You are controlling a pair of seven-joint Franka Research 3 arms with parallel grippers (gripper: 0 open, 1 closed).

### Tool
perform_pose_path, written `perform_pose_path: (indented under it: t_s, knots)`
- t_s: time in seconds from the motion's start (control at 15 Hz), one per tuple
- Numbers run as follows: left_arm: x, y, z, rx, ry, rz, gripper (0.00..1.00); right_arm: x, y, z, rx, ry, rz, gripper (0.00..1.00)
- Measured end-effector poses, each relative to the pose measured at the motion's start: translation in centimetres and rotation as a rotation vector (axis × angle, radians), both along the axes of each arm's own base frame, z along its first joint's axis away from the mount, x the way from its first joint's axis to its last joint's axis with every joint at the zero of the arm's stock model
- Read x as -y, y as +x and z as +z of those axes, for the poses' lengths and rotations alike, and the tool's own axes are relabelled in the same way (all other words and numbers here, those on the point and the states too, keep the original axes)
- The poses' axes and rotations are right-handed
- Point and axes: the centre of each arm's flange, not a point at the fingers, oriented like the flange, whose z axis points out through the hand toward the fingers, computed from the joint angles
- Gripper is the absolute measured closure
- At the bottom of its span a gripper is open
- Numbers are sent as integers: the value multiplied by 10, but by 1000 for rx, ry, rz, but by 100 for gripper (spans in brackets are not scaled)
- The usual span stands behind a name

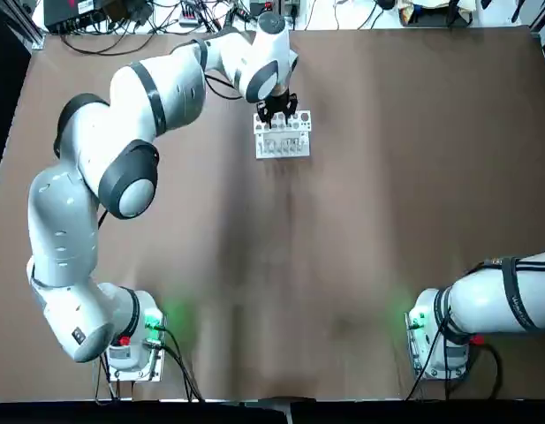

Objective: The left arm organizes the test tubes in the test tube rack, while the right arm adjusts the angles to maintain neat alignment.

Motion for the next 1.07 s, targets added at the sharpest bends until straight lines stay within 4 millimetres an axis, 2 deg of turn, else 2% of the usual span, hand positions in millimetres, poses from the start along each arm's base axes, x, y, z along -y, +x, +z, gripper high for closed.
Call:
perform_pose_path:
  t_s: [0.07,0.2,0.27,0.47,0.87,1.07]
  knots:
    - [1,0,-1,0,0,-1,45,0,0,-1,0,0,0,0]
    - [1,0,-1,0,0,-1,48,-1,1,-3,-1,0,1,0]
    - [1,0,0,1,-1,-1,56,-1,0,-4,-4,0,1,0]
    - [2,0,1,4,-3,-2,61,-2,0,-7,-10,0,2,0]
    - [5,1,6,13,-13,-3,62,-6,-2,-31,-61,-3,10,0]
    - [4,2,4,13,-13,-2,62,-14,-3,-36,-70,-4,24,0]
